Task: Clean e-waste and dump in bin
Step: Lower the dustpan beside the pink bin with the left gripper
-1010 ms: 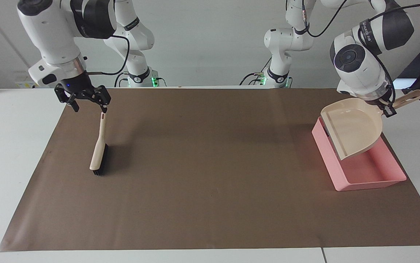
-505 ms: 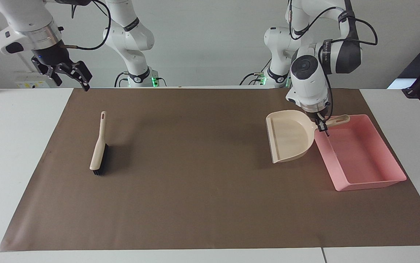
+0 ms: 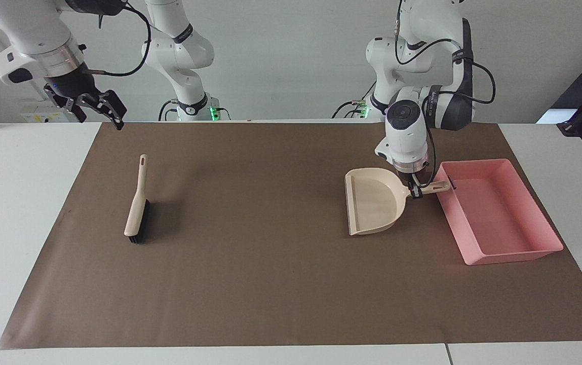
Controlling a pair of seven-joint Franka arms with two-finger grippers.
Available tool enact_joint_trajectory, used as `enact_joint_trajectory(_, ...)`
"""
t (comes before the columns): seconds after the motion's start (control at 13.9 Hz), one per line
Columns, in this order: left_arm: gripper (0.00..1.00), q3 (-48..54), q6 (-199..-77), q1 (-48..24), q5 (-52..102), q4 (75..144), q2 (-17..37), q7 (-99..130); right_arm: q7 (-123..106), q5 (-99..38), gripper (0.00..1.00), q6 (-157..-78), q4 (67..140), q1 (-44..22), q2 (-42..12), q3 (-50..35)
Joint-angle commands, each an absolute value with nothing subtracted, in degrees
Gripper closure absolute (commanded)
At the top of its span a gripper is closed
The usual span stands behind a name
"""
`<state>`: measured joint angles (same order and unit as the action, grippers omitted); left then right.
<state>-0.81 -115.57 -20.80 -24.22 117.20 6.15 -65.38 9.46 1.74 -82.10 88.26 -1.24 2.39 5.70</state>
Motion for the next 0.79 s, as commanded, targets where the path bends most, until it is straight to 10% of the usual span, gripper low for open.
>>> enact_joint_trajectory(0.0,1.00,-1.67,-118.56,-21.80,-23.38,119.09,6.94,-64.69,7.73,1.76,0.00,-82.35,89.91,-0.53,3.43,5.71)
enact_joint_trajectory(0.36,0.95,-1.67,-119.27,-22.50,-23.29,119.18,9.40,-64.16,8.09,1.58,0.00,-82.44,91.49,0.45,4.39,3.25)
enact_joint_trajectory(0.5,0.50,-1.67,-118.13,-22.67,-23.29,119.18,8.97,-62.32,8.17,1.67,0.00,-82.44,91.41,0.52,4.39,3.34)
enact_joint_trajectory(0.72,0.23,-1.67,-113.75,-22.59,-23.29,118.65,6.26,-58.47,7.82,1.67,0.00,-82.53,91.14,0.61,4.39,3.25)
